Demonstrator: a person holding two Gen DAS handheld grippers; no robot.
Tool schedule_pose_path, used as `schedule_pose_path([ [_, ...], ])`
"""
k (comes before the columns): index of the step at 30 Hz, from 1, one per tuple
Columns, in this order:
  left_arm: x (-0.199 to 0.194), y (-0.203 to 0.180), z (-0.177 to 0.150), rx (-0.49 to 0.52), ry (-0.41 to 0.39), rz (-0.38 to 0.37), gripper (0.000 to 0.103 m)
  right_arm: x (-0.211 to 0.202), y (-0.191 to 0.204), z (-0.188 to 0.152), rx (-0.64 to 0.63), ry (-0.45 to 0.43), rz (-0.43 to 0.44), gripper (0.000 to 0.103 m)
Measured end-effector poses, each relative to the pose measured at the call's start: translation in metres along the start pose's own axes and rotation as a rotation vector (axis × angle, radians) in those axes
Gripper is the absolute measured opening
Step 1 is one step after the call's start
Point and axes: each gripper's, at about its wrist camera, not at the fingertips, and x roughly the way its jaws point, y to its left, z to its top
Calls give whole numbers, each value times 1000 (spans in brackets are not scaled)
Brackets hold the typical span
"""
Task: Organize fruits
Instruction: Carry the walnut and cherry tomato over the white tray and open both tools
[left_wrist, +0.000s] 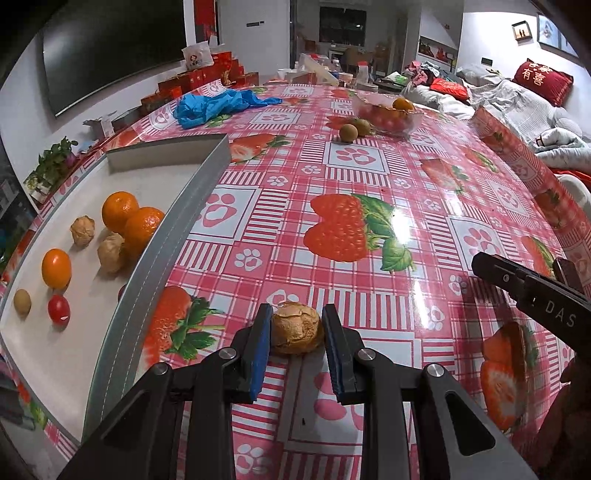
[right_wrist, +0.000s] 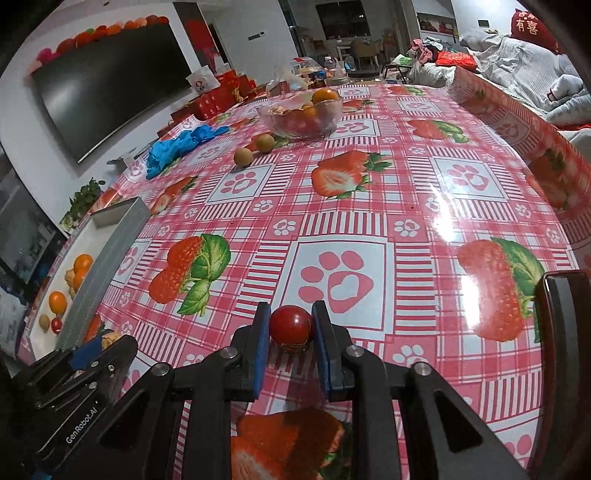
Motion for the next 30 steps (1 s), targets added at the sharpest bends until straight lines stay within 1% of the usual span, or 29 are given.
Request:
schedule_pose_path([
  [8, 0, 0, 0, 2, 1, 0, 29, 1, 0, 0, 0, 0, 0, 25],
  [11, 0, 0, 1, 1, 13, -9, 29, 1, 1, 1, -12, 11, -2, 25],
  [14, 0, 3, 5, -24, 39, -57, 29, 2, 4, 6, 1, 50, 41, 25],
  [16, -4, 4, 10, -39, 38, -82, 29, 0, 8, 13, 5, 60, 61, 25],
  [20, -18, 10, 22, -46, 0, -107, 29, -5, 30, 31, -36, 64, 102, 25],
  [23, -32, 25, 33, -61, -37, -106, 29, -4, 54, 46, -74, 75, 138, 25],
  [25, -37, 38, 40, -75, -53, -95, 29, 0, 73, 56, -95, 94, 172, 25],
  [27, -44, 59, 47, -95, -69, -68, 29, 3, 91, 64, -117, 107, 200, 25],
  [30, -47, 90, 53, -108, -78, -28, 29, 10, 131, 73, -188, 124, 222, 25],
])
